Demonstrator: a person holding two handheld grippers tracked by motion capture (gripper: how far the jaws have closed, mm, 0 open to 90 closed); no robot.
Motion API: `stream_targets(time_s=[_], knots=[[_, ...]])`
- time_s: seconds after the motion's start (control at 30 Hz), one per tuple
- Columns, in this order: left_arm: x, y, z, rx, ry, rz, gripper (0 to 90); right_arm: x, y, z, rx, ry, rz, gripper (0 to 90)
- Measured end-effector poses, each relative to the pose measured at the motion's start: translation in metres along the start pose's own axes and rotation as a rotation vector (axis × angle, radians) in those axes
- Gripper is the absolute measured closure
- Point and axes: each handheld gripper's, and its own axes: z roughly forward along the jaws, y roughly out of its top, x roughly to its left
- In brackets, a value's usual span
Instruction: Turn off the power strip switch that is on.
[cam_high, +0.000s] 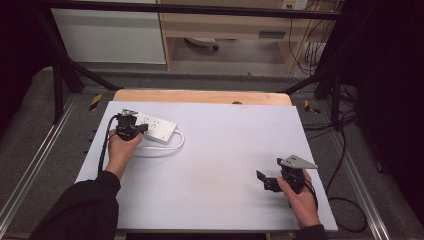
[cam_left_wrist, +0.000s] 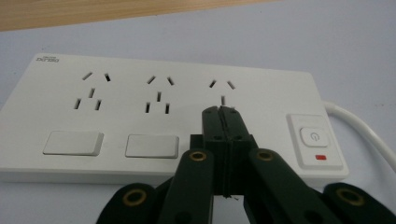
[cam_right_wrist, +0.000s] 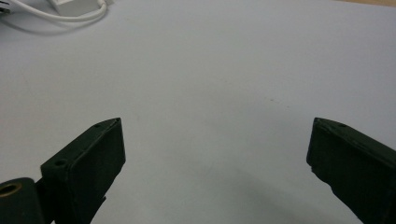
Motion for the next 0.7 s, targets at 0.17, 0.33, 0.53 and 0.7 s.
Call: stream_targets(time_s=[0.17,0.33,0.53,0.7], knots=[[-0.0002,-0.0004,0.0018,0.011,0.006,0.005,89.9,0.0002,0.0000,-0.0002,0.000,0.001,0.000,4.8],[0.0013,-0.0018,0.0038,0.026,0.012,0.008,90.0,0.0002,0.0001,-0.0003,0.001,0.002,0.002,4.8],[0.0008,-0.0023,0.0056,0.030,0.009,0.009,90.0,0.0001,0.0000,0.0000,0.001,0.003,0.000,4.8],[-0.0013,-0.0022,0.0064,0.033,0.011,0.018,90.0,0.0004,-0.0001,0.0003,0.002,0.004,0.002,4.9]])
